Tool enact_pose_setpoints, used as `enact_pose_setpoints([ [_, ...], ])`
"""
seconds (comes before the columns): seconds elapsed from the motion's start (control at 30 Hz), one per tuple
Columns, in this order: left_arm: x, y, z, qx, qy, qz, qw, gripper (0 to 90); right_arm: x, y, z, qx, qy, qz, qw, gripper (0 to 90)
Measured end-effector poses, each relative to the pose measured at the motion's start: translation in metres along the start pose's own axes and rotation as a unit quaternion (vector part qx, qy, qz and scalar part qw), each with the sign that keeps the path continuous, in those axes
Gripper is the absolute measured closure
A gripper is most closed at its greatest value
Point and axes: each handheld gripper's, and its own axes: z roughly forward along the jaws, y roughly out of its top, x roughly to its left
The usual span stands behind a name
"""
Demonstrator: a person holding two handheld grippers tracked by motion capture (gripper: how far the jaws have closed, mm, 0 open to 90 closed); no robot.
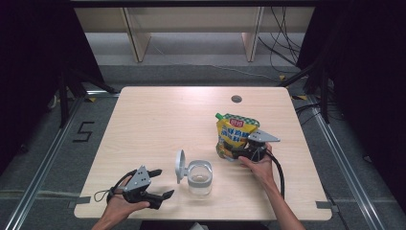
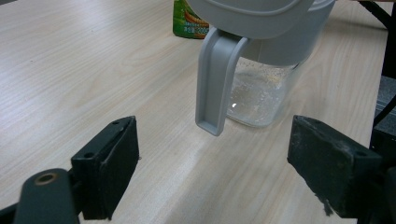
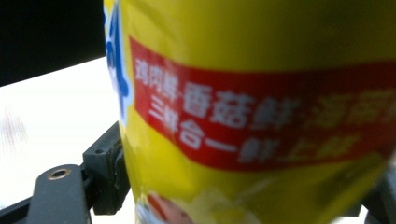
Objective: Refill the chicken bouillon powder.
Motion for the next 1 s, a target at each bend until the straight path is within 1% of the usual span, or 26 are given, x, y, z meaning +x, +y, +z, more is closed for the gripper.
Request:
enact_pose_setpoints([
  [0.03, 0.000, 0.000, 0.000, -0.003, -0.001, 0.002, 1.0000, 16.2, -0.003, 0.001, 0.000, 0.007, 0.003, -0.012, 0.9999, 21.0],
  [0.07, 0.002, 0.001, 0.000, -0.003, -0.002, 0.013, 0.9999, 16.2, 0.000, 0.000, 0.000, 0.008, 0.002, 0.010, 0.9999, 21.1],
  [0.1, 0.002, 0.001, 0.000, -0.003, -0.002, 0.012, 0.9999, 16.2, -0.001, 0.000, 0.002, -0.003, -0.003, -0.003, 1.0000, 21.6],
  [0.13, 0.000, 0.000, 0.000, -0.003, 0.000, -0.003, 1.0000, 16.2, -0.001, 0.000, 0.002, -0.002, -0.003, -0.004, 1.0000, 22.1],
  [0.17, 0.001, 0.000, 0.000, -0.003, -0.003, 0.006, 1.0000, 16.2, -0.001, 0.001, 0.002, 0.004, 0.008, 0.006, 0.9999, 22.4],
  [0.2, 0.002, 0.001, 0.000, -0.003, -0.003, 0.014, 0.9999, 16.2, 0.000, 0.001, 0.002, -0.002, 0.001, 0.002, 1.0000, 24.7],
  [0.27, 0.002, 0.001, 0.000, -0.006, -0.005, 0.013, 0.9999, 16.2, 0.002, 0.000, 0.003, -0.004, -0.004, -0.002, 1.0000, 26.9],
  [0.3, 0.000, 0.000, 0.000, -0.005, -0.004, -0.003, 1.0000, 16.2, 0.003, 0.001, 0.004, -0.001, -0.003, -0.002, 1.0000, 27.8],
  [0.33, 0.000, 0.000, 0.000, -0.004, -0.002, 0.001, 1.0000, 16.2, 0.003, 0.001, 0.004, -0.001, -0.006, -0.011, 0.9999, 29.2],
  [0.37, 0.002, 0.001, 0.000, -0.005, -0.003, 0.014, 0.9999, 16.2, 0.004, 0.001, 0.004, 0.002, -0.007, -0.005, 1.0000, 30.2],
  [0.4, 0.002, 0.001, 0.000, -0.006, -0.004, 0.013, 0.9999, 16.2, 0.004, 0.002, 0.003, 0.004, -0.011, -0.010, 0.9999, 31.0],
  [0.43, 0.002, 0.001, 0.000, -0.003, -0.004, 0.013, 0.9999, 16.2, 0.008, 0.001, 0.003, 0.000, -0.011, 0.002, 0.9999, 31.6],
  [0.47, 0.001, 0.000, -0.001, -0.002, -0.002, 0.009, 1.0000, 16.2, 0.010, 0.001, 0.003, -0.002, -0.017, -0.005, 0.9998, 32.8],
  [0.5, 0.001, 0.000, -0.001, -0.002, -0.002, 0.009, 1.0000, 16.2, 0.012, 0.002, 0.001, 0.013, -0.014, -0.006, 0.9998, 33.5],
  [0.53, 0.000, 0.000, -0.001, -0.002, -0.003, 0.000, 1.0000, 16.2, 0.016, 0.002, 0.002, 0.004, -0.018, -0.012, 0.9998, 33.8],
  [0.57, -0.001, 0.000, -0.001, -0.006, -0.003, -0.004, 1.0000, 16.2, 0.018, 0.003, 0.000, 0.016, -0.022, -0.015, 0.9995, 34.2],
  [0.63, 0.000, 0.000, -0.002, -0.007, -0.005, 0.000, 1.0000, 16.2, 0.016, 0.004, -0.001, 0.012, -0.033, -0.063, 0.9974, 35.8],
  [0.7, 0.002, 0.001, -0.003, -0.007, -0.006, 0.011, 0.9999, 16.2, 0.021, 0.006, -0.004, 0.020, -0.020, -0.064, 0.9976, 36.0],
  [0.73, 0.002, 0.001, -0.003, -0.007, -0.006, 0.014, 0.9999, 16.2, 0.025, 0.006, -0.007, 0.024, -0.021, -0.047, 0.9984, 36.1],
  [0.77, 0.002, 0.001, -0.003, -0.007, -0.006, 0.013, 0.9999, 16.2, 0.026, 0.007, -0.009, 0.030, -0.018, -0.051, 0.9981, 36.2],
  [0.8, 0.001, 0.001, -0.003, -0.007, -0.007, 0.008, 0.9999, 16.2, 0.024, 0.007, -0.011, 0.025, -0.028, -0.083, 0.9958, 36.3],
  [0.83, 0.001, 0.001, -0.004, 0.000, -0.002, 0.009, 1.0000, 16.2, 0.027, 0.008, -0.012, 0.023, -0.022, -0.071, 0.9969, 36.4],
  [0.87, 0.000, 0.001, -0.004, -0.003, -0.002, 0.008, 1.0000, 16.2, 0.027, 0.009, -0.016, 0.033, -0.035, -0.095, 0.9944, 36.4],
  [0.9, 0.000, 0.000, -0.003, -0.004, -0.003, 0.007, 1.0000, 16.2, 0.029, 0.010, -0.019, 0.037, -0.037, -0.092, 0.9944, 36.5],
  [0.93, 0.000, 0.000, -0.003, -0.003, -0.005, 0.003, 1.0000, 16.2, 0.030, 0.012, -0.021, 0.024, -0.034, -0.102, 0.9940, 36.5],
  [1.0, 0.000, 0.000, -0.004, -0.003, -0.007, 0.000, 1.0000, 16.2, 0.031, 0.015, -0.026, 0.024, -0.035, -0.113, 0.9927, 36.6],
])
